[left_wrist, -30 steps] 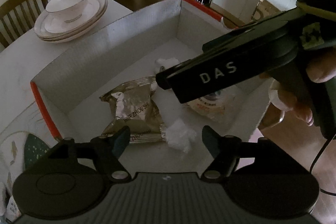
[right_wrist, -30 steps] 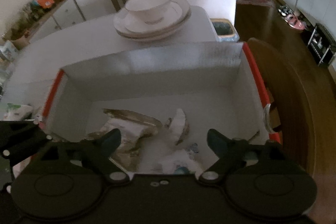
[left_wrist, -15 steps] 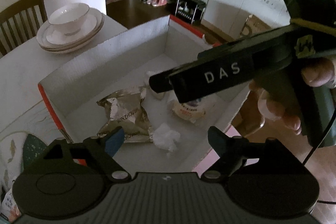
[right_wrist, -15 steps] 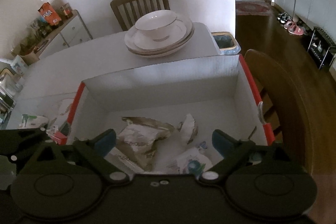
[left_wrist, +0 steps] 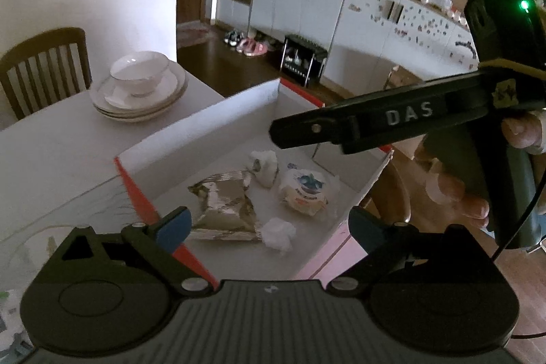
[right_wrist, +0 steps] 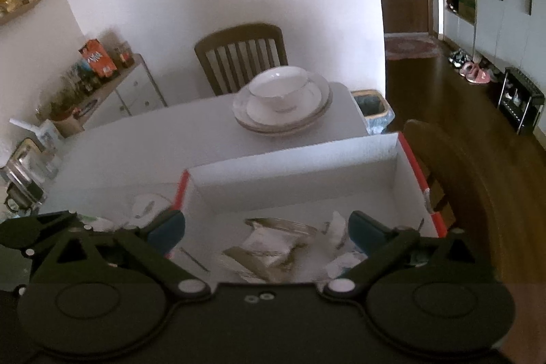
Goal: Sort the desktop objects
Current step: 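Withdraw both tools from the box toward the table, then reach left tool toward the white green-printed plastic bag while right reaches the pink binder clip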
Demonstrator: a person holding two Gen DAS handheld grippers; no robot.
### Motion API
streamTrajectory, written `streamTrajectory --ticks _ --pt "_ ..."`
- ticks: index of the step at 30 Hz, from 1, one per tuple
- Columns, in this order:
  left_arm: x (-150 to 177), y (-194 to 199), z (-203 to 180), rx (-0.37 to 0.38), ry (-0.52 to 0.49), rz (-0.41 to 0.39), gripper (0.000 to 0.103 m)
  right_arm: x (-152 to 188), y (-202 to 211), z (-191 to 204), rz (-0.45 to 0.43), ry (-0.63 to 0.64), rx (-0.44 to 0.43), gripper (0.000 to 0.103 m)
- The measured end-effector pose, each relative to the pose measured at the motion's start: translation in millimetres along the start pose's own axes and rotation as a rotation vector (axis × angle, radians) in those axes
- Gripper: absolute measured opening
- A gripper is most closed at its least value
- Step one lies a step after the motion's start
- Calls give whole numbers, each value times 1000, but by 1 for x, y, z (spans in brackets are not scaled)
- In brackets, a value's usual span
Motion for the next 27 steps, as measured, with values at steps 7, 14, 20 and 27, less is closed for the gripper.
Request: streamTrajectory --ticks 7,14,20,27 --pt "12 35 24 -7 19 -54 99 2 11 33 -30 14 -7 102" --pt "31 64 61 -33 53 -82 99 4 12 69 -58 15 -9 102" --pt "49 83 100 -75 80 -88 99 10 6 102 -62 31 -16 102" --pt "70 106 146 -115 94 -118 99 14 -1 140 -59 59 -21 102"
Point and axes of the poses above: each gripper's, at about its wrist camera, not at the fingertips, and y roughly against the way its jaws point, z to its left, x to its underside, the point moved 6 cm from there along -y, roughly the way its jaws point, and after that the axes turned 2 degrees about y, right-handed, at the moved point
